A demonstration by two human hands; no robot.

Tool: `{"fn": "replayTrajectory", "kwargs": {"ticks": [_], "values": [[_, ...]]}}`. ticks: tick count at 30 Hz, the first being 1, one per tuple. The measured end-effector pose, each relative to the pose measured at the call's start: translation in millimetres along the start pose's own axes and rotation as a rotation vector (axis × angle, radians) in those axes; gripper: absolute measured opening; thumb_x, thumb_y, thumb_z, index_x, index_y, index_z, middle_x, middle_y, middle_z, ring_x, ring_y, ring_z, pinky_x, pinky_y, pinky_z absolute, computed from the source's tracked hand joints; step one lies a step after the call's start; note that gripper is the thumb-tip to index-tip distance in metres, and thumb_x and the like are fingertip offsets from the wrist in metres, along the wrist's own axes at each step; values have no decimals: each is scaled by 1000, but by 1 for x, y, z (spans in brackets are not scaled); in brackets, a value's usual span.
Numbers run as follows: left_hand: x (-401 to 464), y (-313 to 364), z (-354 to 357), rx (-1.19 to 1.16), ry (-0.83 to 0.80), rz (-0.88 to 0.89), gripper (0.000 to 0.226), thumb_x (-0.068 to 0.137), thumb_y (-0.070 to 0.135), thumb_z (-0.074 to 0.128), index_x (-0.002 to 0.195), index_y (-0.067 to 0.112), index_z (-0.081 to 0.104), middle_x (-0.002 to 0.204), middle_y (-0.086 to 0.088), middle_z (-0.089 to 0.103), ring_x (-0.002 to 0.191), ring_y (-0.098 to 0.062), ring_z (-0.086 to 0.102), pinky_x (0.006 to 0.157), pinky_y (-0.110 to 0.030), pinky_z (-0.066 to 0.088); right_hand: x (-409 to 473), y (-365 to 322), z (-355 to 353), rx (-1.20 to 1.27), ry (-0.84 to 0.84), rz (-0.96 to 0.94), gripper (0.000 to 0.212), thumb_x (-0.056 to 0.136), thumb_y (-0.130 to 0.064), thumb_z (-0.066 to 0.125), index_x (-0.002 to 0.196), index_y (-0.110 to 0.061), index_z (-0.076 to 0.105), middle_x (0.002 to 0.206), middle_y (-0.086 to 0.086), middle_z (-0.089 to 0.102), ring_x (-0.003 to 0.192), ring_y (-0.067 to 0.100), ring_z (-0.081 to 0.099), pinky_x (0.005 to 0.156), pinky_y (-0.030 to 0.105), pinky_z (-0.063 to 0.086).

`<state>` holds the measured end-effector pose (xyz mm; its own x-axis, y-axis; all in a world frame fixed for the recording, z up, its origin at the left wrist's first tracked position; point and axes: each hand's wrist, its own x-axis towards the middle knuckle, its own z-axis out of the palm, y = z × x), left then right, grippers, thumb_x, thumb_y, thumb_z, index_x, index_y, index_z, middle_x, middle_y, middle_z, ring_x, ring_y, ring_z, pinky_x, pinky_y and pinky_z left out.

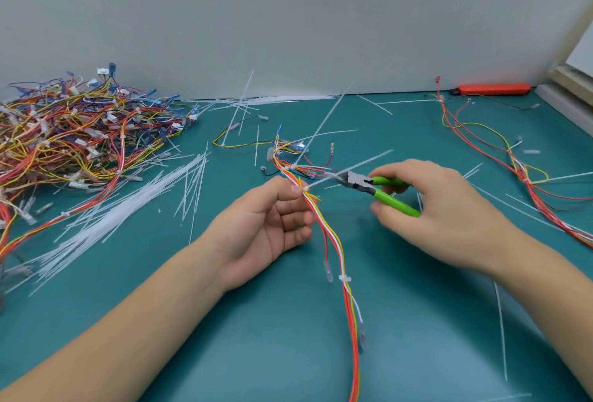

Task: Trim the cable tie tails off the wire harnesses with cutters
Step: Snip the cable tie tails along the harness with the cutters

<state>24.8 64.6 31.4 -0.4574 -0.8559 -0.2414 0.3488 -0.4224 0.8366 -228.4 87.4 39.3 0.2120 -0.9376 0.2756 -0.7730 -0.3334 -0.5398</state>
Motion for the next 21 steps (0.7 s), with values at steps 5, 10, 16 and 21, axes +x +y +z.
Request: {"fn": "replayTrajectory", "kwargs": {"ticks": [5, 10, 16, 21], "values": [[2, 0, -1, -54, 32, 13, 4, 76, 19, 66, 76, 16, 69, 76, -3, 68, 70, -19, 66, 63, -30, 56, 0, 9, -9, -43, -135, -23, 35, 83, -37, 70, 118, -41, 68, 104, -24, 68, 109, 3, 55, 94, 14, 39], [2, 0, -2, -68, 32, 23, 6, 74, 17, 65, 72, 18, 70, 75, -2, 66, 67, -18, 62, 63, -30, 54, 0, 10, -17, 70, -125, 20, 29, 85, -30, 74, 110, -43, 71, 103, -24, 71, 105, 1, 62, 90, 16, 44], [2, 1, -2, -85, 37, 9, 12, 71, 15, 65, 72, 19, 76, 77, -2, 65, 68, -18, 60, 62, -30, 53, 3, -4, -25, 710, -138, 277, 26, 86, -38, 67, 107, -22, 70, 101, 10, 75, 92, 32, 76, 84, 53, 62], [3, 0, 0, -89, 42, 2, 14, 70, 13, 65, 73, 18, 77, 84, -4, 70, 71, -18, 63, 62, -28, 56, 1, -5, -27, 1198, -561, 552, 38, 88, -42, 63, 113, -13, 59, 114, 36, 68, 107, 61, 66, 82, 66, 58]]}}
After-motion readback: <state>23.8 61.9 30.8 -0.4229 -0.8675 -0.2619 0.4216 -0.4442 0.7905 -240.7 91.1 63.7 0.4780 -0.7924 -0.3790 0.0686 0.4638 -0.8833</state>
